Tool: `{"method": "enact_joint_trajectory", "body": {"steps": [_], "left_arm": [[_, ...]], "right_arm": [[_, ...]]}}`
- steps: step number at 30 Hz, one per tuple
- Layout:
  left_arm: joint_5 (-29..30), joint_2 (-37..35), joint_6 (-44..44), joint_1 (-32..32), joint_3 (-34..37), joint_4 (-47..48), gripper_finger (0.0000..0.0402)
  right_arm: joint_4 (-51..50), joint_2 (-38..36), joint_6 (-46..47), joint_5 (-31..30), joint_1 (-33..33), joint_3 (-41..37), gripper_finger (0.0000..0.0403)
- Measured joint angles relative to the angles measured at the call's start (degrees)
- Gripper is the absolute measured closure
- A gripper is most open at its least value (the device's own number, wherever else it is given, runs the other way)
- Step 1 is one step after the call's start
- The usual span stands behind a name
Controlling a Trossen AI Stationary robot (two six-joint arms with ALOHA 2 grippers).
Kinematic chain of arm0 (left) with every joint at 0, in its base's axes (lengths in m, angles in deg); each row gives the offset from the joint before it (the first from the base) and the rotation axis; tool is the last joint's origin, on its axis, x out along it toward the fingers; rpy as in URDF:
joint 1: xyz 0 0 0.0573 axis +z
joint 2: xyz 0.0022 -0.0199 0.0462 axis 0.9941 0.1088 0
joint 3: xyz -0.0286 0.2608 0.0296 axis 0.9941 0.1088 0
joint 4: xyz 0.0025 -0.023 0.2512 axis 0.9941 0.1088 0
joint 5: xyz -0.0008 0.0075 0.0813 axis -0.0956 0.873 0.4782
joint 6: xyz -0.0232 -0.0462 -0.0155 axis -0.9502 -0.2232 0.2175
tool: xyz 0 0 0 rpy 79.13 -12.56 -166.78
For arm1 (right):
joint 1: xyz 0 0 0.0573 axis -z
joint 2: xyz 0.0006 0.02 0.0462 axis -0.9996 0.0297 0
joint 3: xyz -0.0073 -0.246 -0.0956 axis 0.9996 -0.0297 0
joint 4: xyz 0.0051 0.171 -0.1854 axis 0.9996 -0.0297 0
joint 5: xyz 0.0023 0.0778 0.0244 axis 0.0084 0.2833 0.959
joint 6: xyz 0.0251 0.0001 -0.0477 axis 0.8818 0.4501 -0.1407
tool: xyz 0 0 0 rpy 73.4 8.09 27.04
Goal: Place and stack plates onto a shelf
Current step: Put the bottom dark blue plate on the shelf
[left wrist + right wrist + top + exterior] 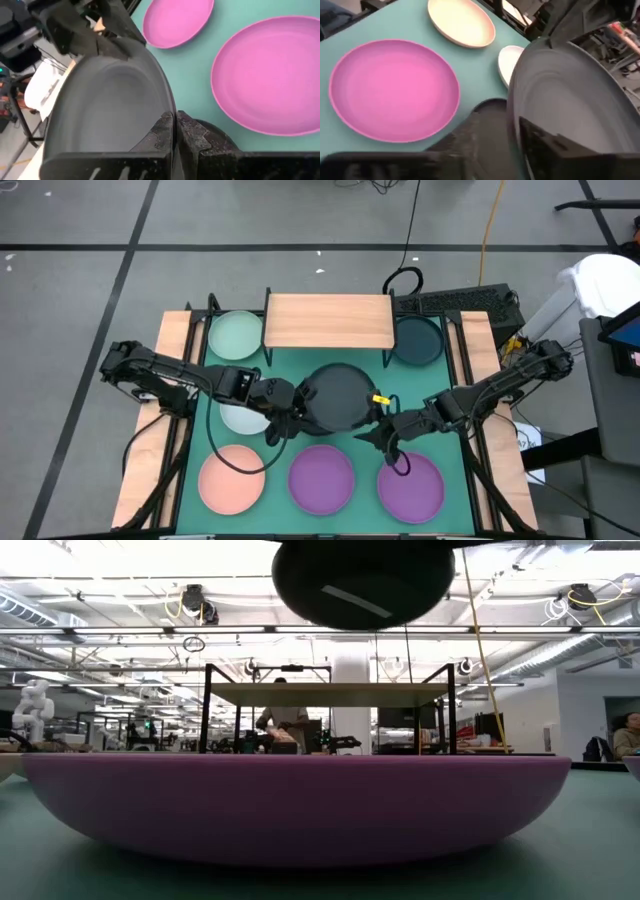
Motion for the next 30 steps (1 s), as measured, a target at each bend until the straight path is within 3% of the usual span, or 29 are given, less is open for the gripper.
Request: {"method": "enact_joint_trajectory", "body": {"steps": [4,9,12,17,21,27,30], "left_arm": [[-0.39,-0.02,-0.29,0.0,0.0,-0.4,0.0392],[-0.62,-0.08,-0.8,0.15,0.45,-0.64,0.0394],[-0.65,-0.08,-1.2,0.11,0.48,-0.11,0.0394],[0.08,-0.17,-1.61,0.48,0.48,-0.12,0.0394],[0.02,-0.2,-2.48,1.79,0.48,-0.21,0.0394],[-1.28,-0.37,-2.55,5.09,0.59,2.73,0.0394],[-0.61,-0.45,-3.04,6.64,0.59,3.56,0.0394]], "right_arm": [[1.59,0.02,0.13,0.32,0.0,-0.06,0.0186],[5.92,0.04,0.17,-0.12,0.14,-0.08,0.0125],[9.14,0.04,-0.41,-7.17,-0.05,-0.08,0.0106],[12.14,-0.33,-3.48,-21.91,-1.61,-0.17,0.0105],[12.49,-1.02,-4.85,-30.0,-4.13,-0.19,0.0115],[18.33,-2.94,-11.67,-46.58,-13.33,-0.08,0.013],[19.66,-3.33,-14.67,-50.71,-17.59,-0.08,0.0137]]}}
